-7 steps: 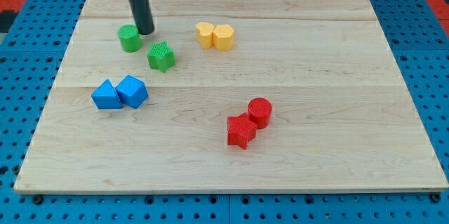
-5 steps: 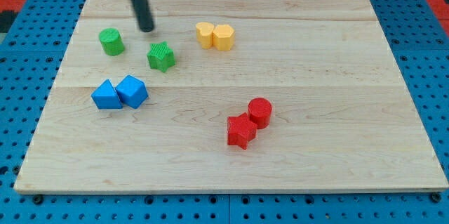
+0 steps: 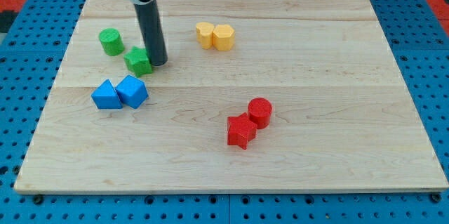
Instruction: Push green star along with green circle towards top left
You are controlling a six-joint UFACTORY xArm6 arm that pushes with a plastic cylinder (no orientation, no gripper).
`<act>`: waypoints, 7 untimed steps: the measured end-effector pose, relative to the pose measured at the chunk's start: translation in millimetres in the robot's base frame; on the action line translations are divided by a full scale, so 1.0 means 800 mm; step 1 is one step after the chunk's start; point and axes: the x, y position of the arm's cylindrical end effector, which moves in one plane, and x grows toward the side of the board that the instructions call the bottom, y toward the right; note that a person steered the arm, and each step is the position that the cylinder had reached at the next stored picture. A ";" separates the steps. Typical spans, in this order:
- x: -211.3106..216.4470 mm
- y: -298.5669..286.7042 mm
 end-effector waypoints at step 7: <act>0.019 -0.007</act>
